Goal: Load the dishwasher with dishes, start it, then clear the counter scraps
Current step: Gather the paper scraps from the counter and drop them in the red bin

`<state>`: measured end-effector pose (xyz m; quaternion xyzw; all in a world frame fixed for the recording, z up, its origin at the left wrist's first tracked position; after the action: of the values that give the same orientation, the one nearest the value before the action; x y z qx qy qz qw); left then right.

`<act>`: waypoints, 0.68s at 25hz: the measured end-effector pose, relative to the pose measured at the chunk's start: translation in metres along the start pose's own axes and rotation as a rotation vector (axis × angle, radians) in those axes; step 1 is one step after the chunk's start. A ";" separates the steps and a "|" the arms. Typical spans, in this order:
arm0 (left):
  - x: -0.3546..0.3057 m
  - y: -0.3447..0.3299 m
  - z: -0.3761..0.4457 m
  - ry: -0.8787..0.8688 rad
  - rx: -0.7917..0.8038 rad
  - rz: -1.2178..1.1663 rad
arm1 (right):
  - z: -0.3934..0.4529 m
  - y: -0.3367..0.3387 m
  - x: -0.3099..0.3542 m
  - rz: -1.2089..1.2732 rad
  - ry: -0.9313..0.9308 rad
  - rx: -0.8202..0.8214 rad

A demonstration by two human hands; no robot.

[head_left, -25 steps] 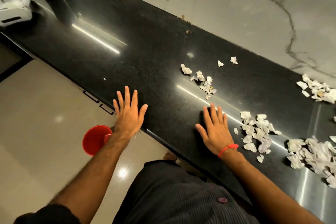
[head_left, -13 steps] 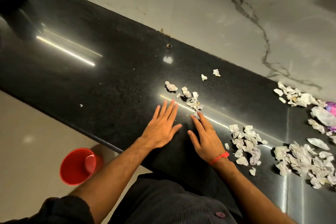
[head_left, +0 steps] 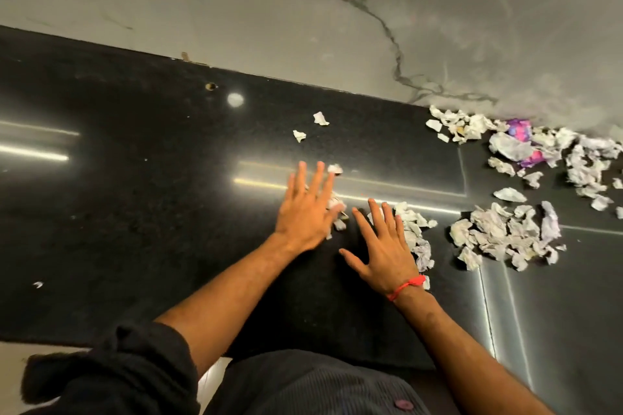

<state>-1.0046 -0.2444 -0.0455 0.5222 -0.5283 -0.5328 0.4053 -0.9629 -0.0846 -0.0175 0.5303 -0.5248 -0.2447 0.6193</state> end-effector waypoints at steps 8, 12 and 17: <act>0.060 0.037 0.110 0.162 -0.095 -0.115 | -0.034 0.017 -0.022 0.034 -0.139 -0.073; 0.041 0.025 0.154 -0.020 0.036 0.068 | -0.061 0.019 -0.038 0.057 -0.206 -0.096; -0.088 0.005 0.106 -0.428 0.151 -0.078 | -0.069 0.040 -0.077 0.241 -0.320 -0.263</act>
<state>-1.0987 -0.1431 -0.0407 0.4462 -0.6201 -0.6057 0.2225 -0.9353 0.0221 -0.0032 0.3330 -0.6394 -0.3164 0.6166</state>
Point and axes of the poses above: each hand's wrist, its own z-axis towards the middle knuckle, its own y-axis out of the back of the hand, x = y × z, the point moved 8 cm from there along z, towards the middle knuckle, and after that the axes turned 14 degrees about z, right-handed, at the moved point
